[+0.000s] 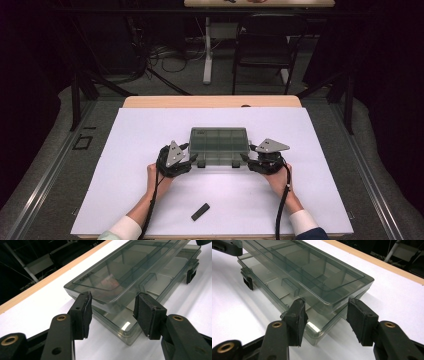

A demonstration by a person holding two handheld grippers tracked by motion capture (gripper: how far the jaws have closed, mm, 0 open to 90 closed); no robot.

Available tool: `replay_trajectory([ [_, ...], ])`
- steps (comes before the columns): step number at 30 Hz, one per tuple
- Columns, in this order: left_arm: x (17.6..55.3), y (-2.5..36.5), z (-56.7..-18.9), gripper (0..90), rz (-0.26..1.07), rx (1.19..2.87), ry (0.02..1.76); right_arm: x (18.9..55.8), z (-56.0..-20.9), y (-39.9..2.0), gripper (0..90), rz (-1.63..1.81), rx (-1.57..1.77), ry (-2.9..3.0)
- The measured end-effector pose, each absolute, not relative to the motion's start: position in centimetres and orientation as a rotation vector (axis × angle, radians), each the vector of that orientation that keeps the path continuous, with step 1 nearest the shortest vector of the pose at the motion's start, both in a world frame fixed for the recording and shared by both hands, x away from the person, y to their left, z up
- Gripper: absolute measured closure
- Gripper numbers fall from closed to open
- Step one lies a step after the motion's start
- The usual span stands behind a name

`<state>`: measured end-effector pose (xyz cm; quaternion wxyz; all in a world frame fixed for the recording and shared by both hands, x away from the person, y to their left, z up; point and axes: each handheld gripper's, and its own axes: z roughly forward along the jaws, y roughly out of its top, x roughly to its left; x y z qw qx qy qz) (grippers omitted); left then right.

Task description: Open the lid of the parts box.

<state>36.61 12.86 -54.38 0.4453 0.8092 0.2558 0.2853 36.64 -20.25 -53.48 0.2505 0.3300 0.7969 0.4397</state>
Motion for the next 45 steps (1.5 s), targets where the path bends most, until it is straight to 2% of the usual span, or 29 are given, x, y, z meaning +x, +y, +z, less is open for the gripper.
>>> replay_trajectory([
  [9, 36.5, 12.9, -54.1, 49.4, 0.730, 1.985, 0.622, 36.4, -53.2, -20.1, 52.3, 1.177, 0.858, 2.132],
  [45, 37.1, 13.3, -52.4, 55.1, 0.723, 1.945, 0.617, 36.2, -51.4, -19.7, 55.7, 1.179, 0.845, 2.061],
])
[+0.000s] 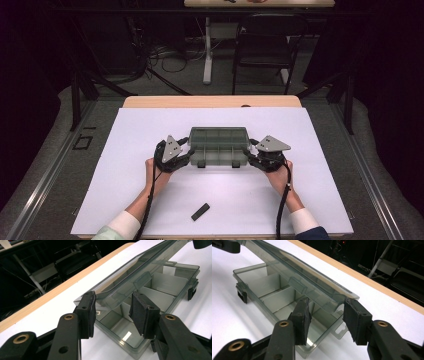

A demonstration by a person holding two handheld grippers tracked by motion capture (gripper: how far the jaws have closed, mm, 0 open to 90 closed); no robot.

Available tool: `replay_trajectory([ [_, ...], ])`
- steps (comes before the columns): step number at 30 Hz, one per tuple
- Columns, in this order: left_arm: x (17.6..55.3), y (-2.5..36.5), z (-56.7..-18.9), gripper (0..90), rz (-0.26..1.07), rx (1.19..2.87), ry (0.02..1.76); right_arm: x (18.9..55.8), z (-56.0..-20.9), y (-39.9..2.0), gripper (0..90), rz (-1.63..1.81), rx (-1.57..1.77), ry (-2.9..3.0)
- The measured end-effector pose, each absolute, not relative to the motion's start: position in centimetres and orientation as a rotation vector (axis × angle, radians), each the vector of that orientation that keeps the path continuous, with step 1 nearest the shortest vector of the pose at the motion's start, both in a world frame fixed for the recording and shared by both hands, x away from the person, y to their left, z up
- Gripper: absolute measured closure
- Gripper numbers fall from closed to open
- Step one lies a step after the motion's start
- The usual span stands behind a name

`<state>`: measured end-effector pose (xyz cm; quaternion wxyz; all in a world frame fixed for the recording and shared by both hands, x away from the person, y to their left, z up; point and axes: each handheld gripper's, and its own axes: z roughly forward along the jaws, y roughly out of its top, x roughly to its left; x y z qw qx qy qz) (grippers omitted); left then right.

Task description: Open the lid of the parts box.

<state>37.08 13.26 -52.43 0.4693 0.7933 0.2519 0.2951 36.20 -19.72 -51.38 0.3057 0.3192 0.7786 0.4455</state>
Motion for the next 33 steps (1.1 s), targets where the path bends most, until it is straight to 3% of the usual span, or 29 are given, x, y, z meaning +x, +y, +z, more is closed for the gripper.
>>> replay_trajectory([
  [8, 37.7, 13.4, -51.9, 55.4, 0.686, 1.923, 0.637, 36.7, -50.9, -19.5, 56.5, 1.167, 0.868, 2.062],
  [33, 39.9, 13.7, -49.4, 67.3, 0.654, 1.937, 0.671, 38.6, -48.4, -19.5, 63.5, 1.143, 0.956, 2.069],
])
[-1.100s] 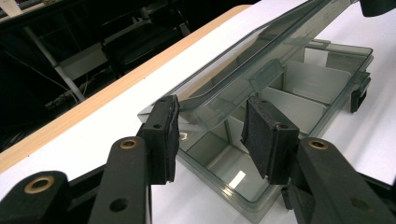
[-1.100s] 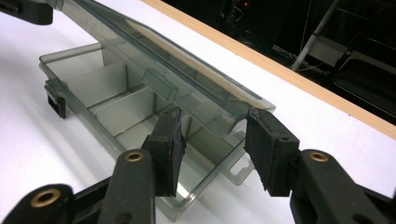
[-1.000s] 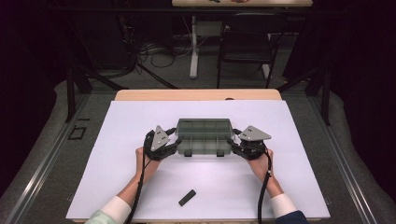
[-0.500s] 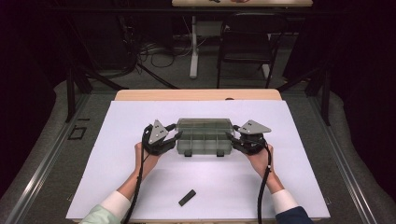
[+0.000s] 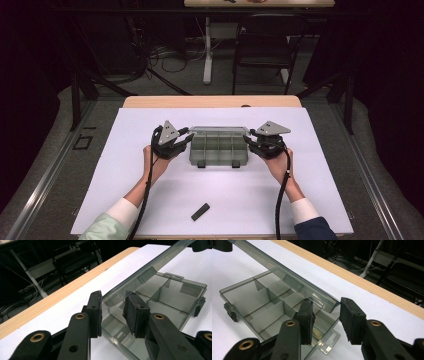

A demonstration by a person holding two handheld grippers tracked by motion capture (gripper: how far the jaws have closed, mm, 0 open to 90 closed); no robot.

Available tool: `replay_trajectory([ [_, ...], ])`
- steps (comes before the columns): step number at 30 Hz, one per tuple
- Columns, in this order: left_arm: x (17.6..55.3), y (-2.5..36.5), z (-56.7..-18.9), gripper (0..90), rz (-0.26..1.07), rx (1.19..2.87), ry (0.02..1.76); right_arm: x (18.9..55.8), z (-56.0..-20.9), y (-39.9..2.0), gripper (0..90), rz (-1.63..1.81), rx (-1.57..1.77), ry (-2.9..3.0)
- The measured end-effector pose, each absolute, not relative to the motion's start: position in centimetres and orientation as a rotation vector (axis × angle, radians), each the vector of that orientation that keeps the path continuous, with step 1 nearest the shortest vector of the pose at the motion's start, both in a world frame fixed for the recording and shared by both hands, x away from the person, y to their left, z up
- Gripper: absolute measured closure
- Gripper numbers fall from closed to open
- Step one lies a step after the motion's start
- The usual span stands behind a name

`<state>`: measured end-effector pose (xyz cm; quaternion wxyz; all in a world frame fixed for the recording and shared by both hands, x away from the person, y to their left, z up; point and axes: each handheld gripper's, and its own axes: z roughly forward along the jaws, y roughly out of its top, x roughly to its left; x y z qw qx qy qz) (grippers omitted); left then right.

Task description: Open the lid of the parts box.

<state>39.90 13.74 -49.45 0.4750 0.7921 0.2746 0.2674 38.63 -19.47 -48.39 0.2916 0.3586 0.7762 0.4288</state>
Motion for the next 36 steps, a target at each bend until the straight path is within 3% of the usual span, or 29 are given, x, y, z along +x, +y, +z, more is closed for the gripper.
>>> replay_trajectory([
  [6, 40.6, 14.0, -49.2, 72.9, 0.641, 1.932, 0.692, 39.3, -47.9, -19.3, 65.3, 1.125, 0.989, 2.074],
  [26, 42.9, 13.9, -47.9, 77.5, 0.600, 1.916, 0.754, 41.1, -46.8, -18.8, 75.1, 1.085, 1.052, 2.023],
  [36, 43.9, 13.8, -47.6, 79.6, 0.598, 1.912, 0.780, 42.2, -46.3, -18.7, 75.9, 1.082, 1.093, 2.014],
])
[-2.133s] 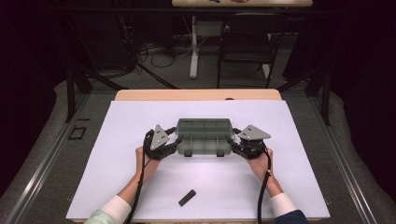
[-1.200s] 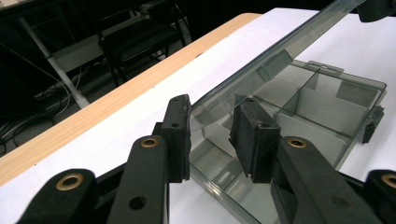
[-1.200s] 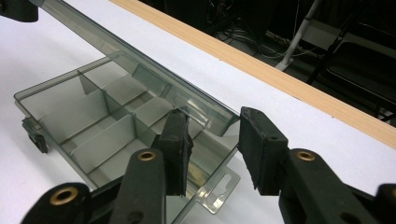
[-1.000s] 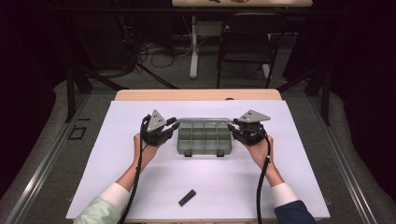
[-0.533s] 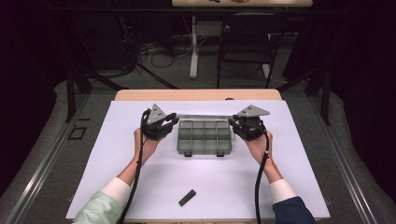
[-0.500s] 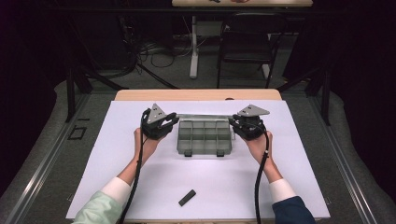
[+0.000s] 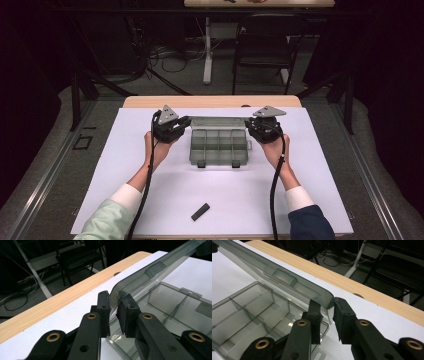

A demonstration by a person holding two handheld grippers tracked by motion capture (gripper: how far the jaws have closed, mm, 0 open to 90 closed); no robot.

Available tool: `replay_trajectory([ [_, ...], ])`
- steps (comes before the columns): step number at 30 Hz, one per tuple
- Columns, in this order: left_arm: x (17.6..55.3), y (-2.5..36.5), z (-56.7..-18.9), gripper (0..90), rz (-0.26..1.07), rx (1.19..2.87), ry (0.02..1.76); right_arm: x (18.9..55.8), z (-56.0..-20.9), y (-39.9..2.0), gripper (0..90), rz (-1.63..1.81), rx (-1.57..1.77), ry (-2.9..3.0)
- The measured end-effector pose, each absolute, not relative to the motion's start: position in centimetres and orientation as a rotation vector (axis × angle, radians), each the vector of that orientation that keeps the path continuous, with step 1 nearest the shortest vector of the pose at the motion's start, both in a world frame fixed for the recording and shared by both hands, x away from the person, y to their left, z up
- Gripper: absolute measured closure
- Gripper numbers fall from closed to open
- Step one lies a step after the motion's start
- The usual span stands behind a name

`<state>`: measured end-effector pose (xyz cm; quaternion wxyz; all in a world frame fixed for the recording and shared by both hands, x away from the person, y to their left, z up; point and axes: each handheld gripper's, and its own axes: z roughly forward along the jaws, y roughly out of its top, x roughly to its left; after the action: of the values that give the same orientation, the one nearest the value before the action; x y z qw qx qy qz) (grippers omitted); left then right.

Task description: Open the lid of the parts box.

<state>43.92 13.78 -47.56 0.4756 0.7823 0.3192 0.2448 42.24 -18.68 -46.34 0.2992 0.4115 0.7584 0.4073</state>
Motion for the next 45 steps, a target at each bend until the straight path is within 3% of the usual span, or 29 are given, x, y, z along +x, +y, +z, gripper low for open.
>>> replay_trajectory([
  [45, 47.8, 12.8, -50.4, 82.3, 0.556, 1.925, 0.928, 46.1, -48.5, -18.2, 80.4, 1.058, 1.246, 1.960],
])
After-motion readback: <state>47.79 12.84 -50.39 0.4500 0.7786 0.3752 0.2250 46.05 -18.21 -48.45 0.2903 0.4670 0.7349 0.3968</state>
